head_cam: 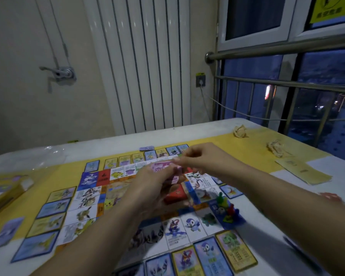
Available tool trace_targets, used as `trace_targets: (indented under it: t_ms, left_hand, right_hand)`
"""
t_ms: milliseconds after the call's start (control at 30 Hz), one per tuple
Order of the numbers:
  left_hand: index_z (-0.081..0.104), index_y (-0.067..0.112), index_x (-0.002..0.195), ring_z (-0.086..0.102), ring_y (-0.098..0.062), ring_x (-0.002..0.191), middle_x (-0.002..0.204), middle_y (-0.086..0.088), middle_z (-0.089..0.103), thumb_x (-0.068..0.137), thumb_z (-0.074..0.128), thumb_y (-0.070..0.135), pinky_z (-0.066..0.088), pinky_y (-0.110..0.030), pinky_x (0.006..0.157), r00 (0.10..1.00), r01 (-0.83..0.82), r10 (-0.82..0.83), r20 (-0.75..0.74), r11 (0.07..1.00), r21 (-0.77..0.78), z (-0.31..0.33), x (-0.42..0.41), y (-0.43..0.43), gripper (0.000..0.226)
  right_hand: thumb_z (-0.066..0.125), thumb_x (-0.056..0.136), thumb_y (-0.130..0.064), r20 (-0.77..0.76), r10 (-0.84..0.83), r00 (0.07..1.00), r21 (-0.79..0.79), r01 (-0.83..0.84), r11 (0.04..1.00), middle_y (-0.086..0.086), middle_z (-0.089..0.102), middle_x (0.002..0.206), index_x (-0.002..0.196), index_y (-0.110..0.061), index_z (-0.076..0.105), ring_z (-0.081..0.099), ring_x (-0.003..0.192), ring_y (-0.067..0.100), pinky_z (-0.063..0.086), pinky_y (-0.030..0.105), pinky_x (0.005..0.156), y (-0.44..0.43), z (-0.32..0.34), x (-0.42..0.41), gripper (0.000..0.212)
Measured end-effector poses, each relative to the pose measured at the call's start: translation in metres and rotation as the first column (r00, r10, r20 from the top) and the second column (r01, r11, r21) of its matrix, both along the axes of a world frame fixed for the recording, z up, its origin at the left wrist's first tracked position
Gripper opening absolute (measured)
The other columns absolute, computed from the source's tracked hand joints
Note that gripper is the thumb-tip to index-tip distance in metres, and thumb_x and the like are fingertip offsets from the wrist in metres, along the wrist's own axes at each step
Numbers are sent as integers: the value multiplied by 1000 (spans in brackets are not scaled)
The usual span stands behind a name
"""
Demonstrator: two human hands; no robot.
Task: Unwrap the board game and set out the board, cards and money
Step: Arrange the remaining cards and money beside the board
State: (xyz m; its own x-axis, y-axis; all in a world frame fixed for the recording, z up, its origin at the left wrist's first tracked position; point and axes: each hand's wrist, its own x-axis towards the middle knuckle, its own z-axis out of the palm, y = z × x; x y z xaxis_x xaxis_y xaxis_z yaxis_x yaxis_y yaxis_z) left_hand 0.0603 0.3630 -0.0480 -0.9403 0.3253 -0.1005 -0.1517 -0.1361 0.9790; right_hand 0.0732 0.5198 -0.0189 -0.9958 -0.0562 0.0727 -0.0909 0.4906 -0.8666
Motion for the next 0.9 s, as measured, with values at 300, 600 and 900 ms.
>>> trace_targets:
  t_ms: [300, 600, 900]
  left_hand:
    - [67, 8, 107, 65, -4, 60, 79, -1, 71, 93, 58, 18, 46, -15, 51, 971, -156, 138, -195, 984, -84, 6, -17, -70, 20]
    - [65, 10, 106, 62, -4, 58, 68, 2, 66, 93, 57, 19, 48, -14, 49, 998, -55, 55, -16, 998, 23, 8, -46, -110, 18]
    - [61, 4, 111, 64, -7, 55, 73, -6, 67, 94, 56, 12, 48, -17, 46, 991, -127, 126, -35, 992, -14, 16, -97, -129, 20]
  right_hand:
    - [75, 78, -22, 46, 26, 999, -295, -11, 956, -2, 60, 64, 80, -10, 65, 45, 51, 6, 34, 19, 46, -83, -6, -28, 16]
    - [74, 80, -17, 30, 58, 998, -192, -52, 980, 0, 54, 56, 65, -12, 63, 43, 54, 10, 37, 20, 52, -120, -1, -63, 19]
    - [62, 90, -17, -31, 70, 997, -133, -74, 988, -1, 61, 72, 81, -10, 65, 49, 58, 9, 41, 21, 56, -129, 5, -119, 12]
